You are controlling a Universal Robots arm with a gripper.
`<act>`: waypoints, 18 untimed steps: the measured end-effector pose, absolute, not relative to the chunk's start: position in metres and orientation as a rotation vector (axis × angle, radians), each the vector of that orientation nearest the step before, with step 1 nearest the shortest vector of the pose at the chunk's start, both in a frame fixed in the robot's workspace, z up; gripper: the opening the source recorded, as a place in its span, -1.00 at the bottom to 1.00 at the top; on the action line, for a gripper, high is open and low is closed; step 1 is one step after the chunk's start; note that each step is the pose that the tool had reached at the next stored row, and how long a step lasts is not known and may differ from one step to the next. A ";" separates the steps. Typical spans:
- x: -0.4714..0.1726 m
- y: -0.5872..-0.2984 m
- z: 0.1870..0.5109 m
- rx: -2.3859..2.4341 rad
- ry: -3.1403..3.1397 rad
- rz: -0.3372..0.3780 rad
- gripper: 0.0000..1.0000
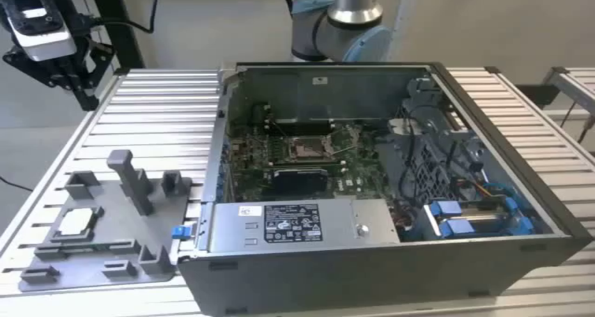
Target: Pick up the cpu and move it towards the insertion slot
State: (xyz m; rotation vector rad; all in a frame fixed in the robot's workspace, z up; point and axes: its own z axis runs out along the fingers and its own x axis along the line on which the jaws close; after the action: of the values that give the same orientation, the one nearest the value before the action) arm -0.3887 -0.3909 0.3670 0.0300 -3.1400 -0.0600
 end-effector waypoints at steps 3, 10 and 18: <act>-0.389 -0.391 0.367 0.030 -3.140 -0.060 -1.00; -0.389 -0.391 0.367 0.030 -3.140 -0.060 -1.00; -0.395 -0.396 0.367 0.030 -3.140 -0.060 -1.00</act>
State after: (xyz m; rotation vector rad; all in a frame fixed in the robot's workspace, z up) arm -0.3952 -0.3964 0.3670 0.0300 -3.1400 -0.0600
